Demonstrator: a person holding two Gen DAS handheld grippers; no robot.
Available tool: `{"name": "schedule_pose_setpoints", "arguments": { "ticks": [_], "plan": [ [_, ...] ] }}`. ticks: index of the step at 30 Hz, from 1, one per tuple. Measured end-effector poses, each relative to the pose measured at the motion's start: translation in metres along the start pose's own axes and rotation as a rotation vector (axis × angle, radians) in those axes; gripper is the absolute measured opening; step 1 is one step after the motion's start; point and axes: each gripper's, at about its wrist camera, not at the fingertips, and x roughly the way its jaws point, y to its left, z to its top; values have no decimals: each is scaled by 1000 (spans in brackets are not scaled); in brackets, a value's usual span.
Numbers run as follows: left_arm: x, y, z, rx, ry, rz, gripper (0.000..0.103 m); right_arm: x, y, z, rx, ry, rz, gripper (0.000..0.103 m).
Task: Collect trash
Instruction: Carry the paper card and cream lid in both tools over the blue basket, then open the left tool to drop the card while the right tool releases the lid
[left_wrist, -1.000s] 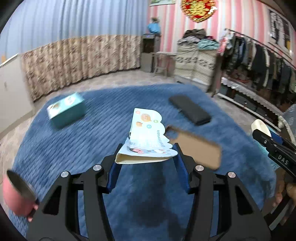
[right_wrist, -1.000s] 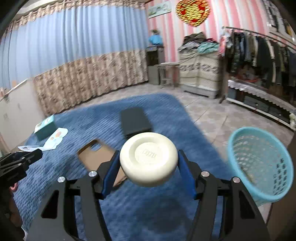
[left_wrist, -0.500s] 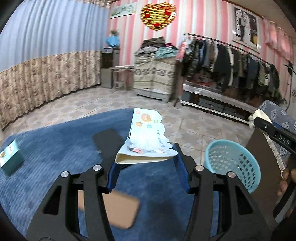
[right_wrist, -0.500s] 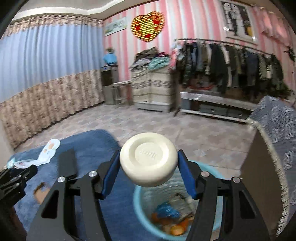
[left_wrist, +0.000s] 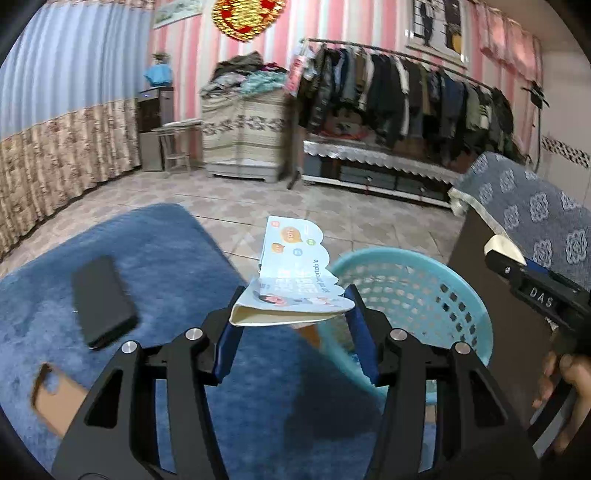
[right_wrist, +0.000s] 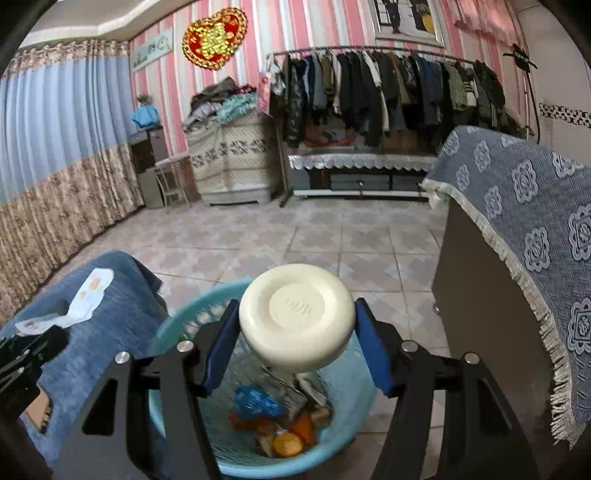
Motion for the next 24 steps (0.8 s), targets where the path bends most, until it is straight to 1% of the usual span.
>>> {"name": "schedule_pose_setpoints", "arguments": {
  "ticks": [5, 8, 10, 15, 19, 22, 24],
  "plan": [
    [19, -19, 1, 29, 11, -51, 52, 7, -13, -4, 46, 8, -16, 61],
    [31, -30, 0, 47, 28, -72, 52, 11, -12, -8, 51, 17, -20, 61],
    [41, -38, 1, 56, 39, -100, 52, 12, -12, -9, 52, 17, -24, 61],
    [57, -60, -2, 106, 50, -113, 52, 13, -22, -9, 75, 11, -35, 61],
    [67, -69, -2, 116, 58, -125, 52, 16, -29, -12, 92, 20, -46, 61],
    [71, -70, -1, 114, 65, -125, 53, 20, -28, -13, 99, 31, -35, 61],
    [72, -67, 0, 109, 69, -120, 61, 21, -23, -13, 86, 36, -32, 61]
  ]
}}
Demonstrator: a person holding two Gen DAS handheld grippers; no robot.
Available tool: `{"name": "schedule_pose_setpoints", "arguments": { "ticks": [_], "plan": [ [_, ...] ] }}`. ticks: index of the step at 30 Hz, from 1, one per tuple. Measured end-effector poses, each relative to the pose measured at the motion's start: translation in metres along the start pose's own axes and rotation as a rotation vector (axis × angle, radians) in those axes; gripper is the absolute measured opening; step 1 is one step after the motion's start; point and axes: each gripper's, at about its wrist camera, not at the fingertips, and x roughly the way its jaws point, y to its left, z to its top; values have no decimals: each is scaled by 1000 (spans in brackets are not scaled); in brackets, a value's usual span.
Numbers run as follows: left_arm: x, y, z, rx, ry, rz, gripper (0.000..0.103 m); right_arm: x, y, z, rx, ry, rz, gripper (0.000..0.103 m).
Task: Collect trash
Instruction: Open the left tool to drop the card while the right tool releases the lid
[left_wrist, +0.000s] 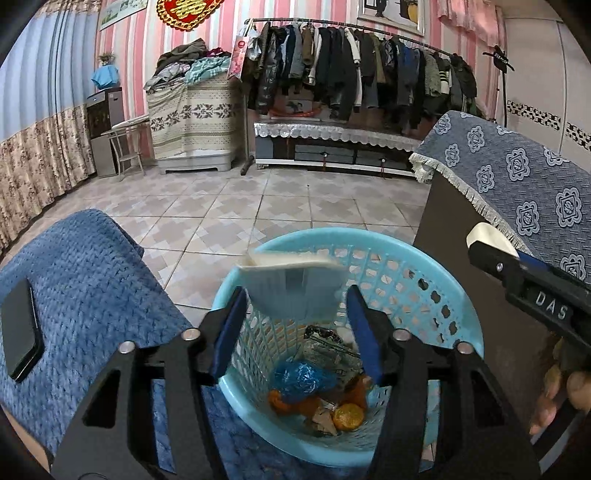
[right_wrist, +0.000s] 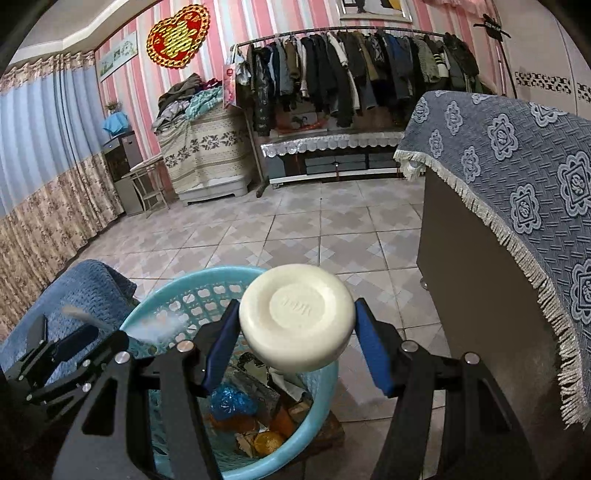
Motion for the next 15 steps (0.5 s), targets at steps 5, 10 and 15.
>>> {"name": "schedule_pose_setpoints", "arguments": {
  "ticks": [5, 10, 15],
  "plan": [
    [-13, 14, 5, -23, -40, 63, 82, 10, 12, -3, -20, 16, 24, 61],
    [-28, 42, 13, -56, -82, 157, 97, 17, 27, -7, -24, 24, 43, 61],
    [-36, 69, 18, -79, -97, 220, 97, 28, 44, -15, -21, 48, 66, 61]
  ]
}}
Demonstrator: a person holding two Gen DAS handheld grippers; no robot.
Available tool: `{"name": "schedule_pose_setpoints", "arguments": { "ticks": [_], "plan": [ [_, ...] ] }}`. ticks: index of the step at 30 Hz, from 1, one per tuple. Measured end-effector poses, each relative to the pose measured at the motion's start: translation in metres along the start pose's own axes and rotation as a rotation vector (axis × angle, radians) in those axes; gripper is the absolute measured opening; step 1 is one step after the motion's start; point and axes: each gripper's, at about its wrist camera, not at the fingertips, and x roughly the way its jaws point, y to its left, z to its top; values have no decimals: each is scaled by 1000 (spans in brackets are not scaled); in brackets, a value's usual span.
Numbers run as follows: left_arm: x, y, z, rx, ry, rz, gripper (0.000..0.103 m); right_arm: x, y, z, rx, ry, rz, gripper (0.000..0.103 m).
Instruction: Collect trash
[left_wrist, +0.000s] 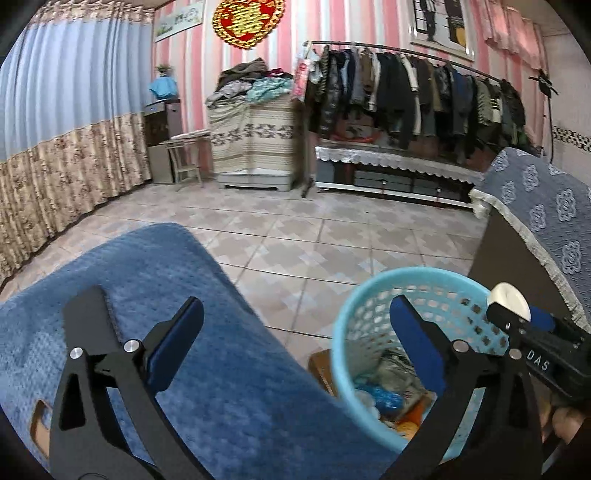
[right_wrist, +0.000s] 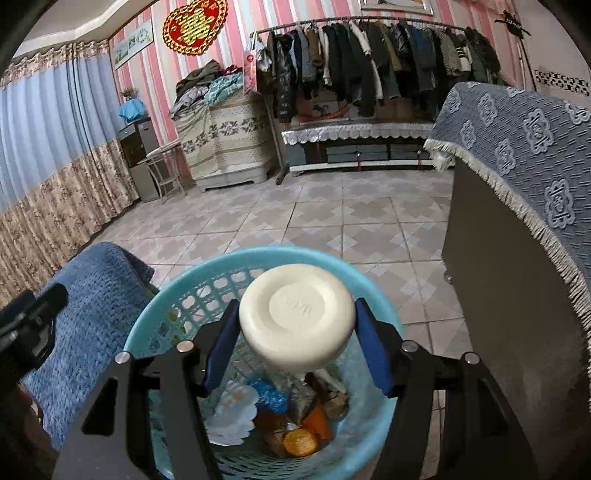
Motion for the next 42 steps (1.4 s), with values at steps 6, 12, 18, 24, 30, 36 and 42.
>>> {"name": "schedule_pose_setpoints", "arguments": {
  "ticks": [6, 12, 18, 24, 30, 36, 42],
  "plan": [
    [0, 17, 1, -20, -7, 35, 97, 12, 16, -5, -32, 29, 12, 64],
    [-4, 31, -1, -63, -3, 57, 98, 20, 18, -8, -27, 47, 6, 87],
    [-14, 43, -5, -78, -7, 83, 98, 26, 22, -11, -56, 69, 2, 96],
    [-35, 57, -11, -91, -12, 120, 97, 22, 28, -13, -93, 63, -17, 98],
    [-66, 76, -22, -118, -39, 184, 98, -3, 37, -13, -126, 23, -7, 98],
    [-115, 99, -29, -145, -68, 238, 98, -51, 51, -2, -70, -42, 44, 98],
    [-171, 126, -43, -210, -67, 238, 98, -111, 100, -18, -218, -128, 121, 99]
  ]
}}
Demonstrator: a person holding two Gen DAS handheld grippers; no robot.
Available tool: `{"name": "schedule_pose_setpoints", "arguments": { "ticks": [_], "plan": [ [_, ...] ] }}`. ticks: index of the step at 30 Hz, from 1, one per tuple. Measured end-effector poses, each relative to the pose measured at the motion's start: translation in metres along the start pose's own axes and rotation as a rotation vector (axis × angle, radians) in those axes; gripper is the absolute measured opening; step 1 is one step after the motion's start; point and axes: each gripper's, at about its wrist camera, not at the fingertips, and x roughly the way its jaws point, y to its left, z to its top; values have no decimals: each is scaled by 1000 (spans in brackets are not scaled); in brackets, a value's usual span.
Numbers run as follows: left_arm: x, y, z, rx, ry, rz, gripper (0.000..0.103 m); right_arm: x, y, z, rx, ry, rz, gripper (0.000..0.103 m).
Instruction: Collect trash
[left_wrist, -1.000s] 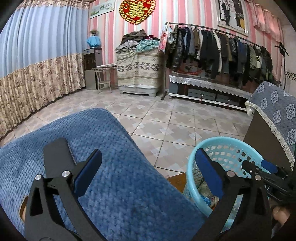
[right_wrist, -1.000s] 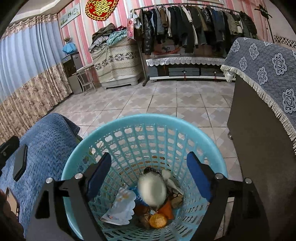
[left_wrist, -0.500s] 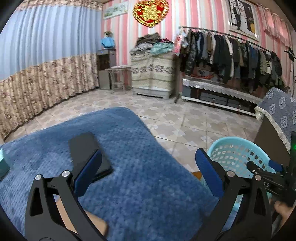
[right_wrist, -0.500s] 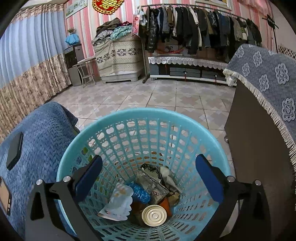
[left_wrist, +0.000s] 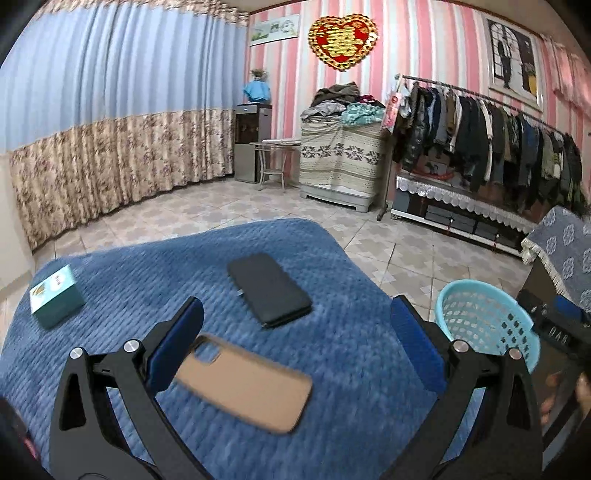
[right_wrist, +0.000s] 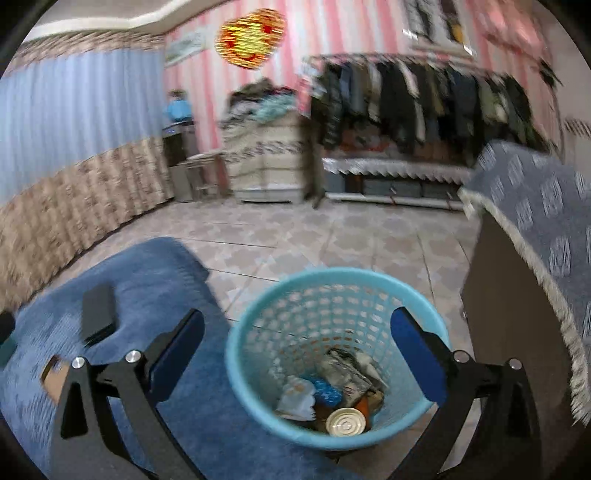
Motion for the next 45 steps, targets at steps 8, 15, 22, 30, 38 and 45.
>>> {"name": "schedule_pose_setpoints", "arguments": {
  "ticks": [8, 15, 22, 30, 38, 45],
  "plan": [
    [-64, 37, -21, 16, -20, 91, 98, -40, 50, -27, -77, 22, 172, 99],
    [-96, 67, -50, -36, -37, 159, 98, -70, 76, -50, -131, 18, 231, 99],
    [-106, 81, -88, -43, 18, 182, 98, -93, 101, -76, -185, 5, 294, 99],
    [-121, 89, -104, -58, -3, 207, 98, -106, 118, -104, -243, 1, 352, 99],
    [-121, 93, -106, -69, -9, 215, 98, -116, 121, -111, -241, -41, 365, 99],
    [-124, 91, -110, -54, -30, 225, 98, -120, 122, -111, -244, -53, 376, 99]
  ]
}}
